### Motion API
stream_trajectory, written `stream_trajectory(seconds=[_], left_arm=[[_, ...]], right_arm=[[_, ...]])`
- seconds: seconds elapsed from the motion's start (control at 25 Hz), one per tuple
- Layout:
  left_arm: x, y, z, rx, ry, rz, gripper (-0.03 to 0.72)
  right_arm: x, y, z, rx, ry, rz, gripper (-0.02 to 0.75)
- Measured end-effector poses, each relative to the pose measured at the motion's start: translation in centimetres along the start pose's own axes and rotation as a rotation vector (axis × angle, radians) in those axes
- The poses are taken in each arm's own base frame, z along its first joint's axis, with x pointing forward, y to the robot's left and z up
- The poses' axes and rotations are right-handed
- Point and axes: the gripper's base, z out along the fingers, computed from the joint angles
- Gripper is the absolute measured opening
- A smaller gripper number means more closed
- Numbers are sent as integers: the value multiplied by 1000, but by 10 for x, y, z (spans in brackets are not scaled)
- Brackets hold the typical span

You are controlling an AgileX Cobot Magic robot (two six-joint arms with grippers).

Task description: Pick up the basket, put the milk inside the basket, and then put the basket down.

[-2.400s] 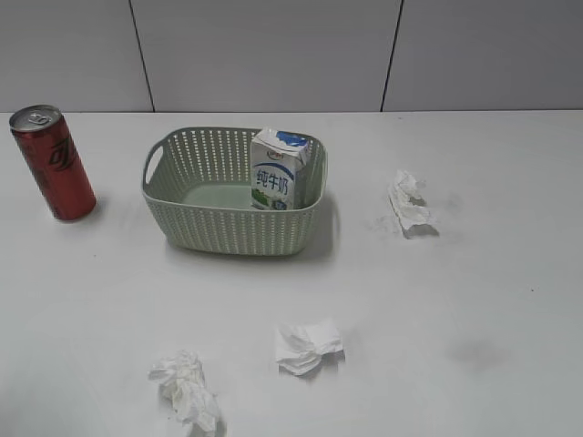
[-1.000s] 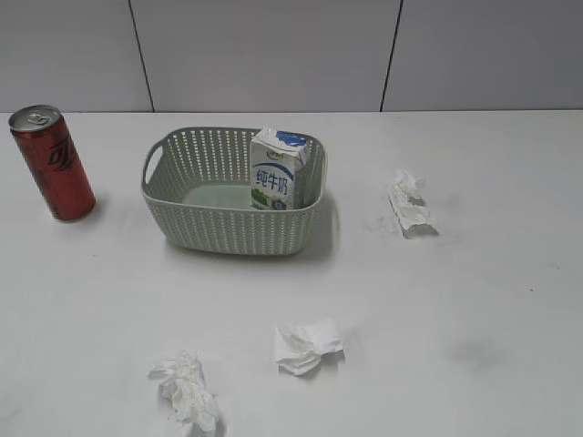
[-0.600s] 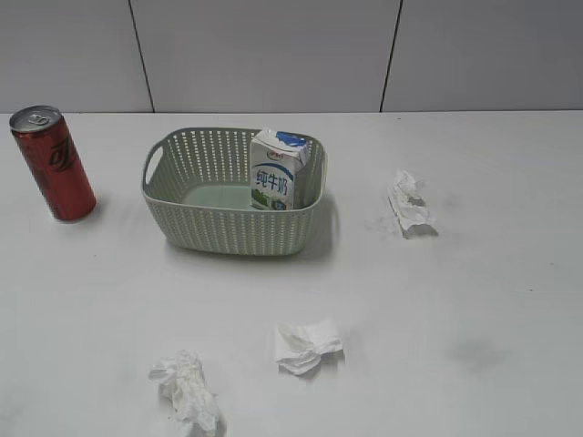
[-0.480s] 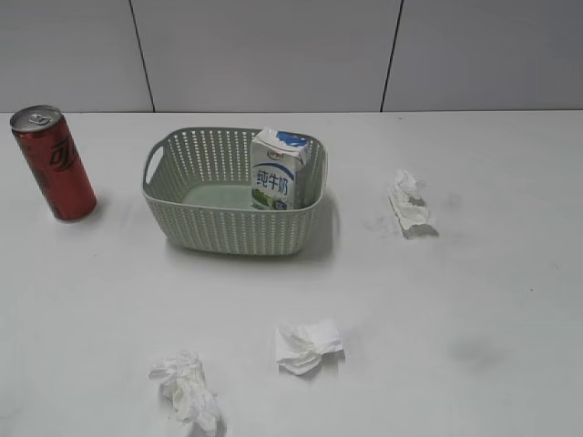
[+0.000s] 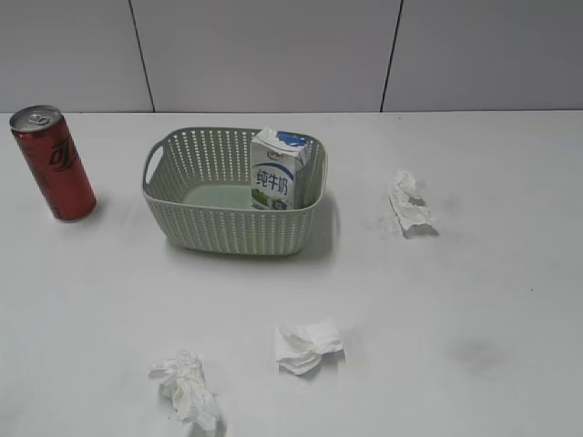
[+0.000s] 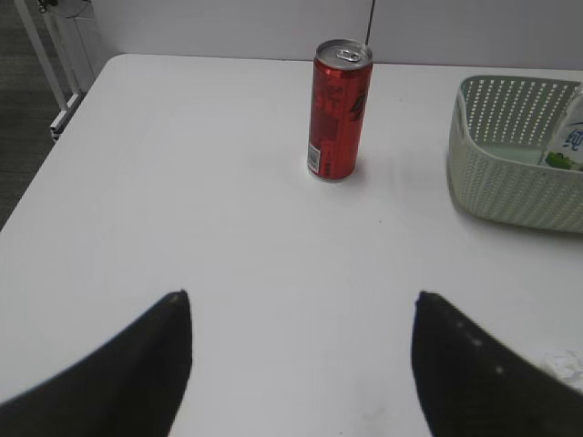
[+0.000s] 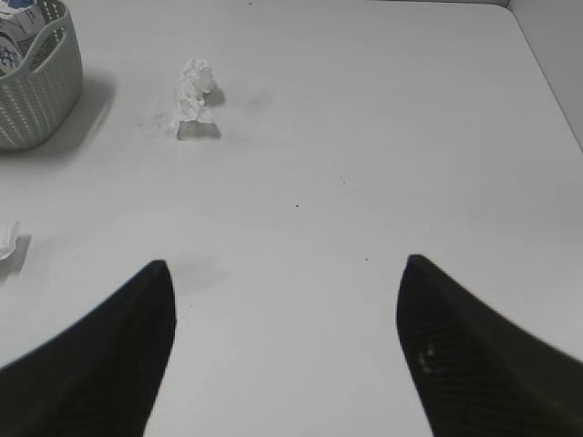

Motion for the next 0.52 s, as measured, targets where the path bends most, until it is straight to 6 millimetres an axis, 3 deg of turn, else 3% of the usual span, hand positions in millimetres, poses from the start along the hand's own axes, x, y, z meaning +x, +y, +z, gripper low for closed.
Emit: stream_trajectory(seconds=[0.52], left_arm=[[0, 0, 0, 0, 0, 1, 574]], right_arm=[[0, 0, 0, 0, -1, 0, 575]])
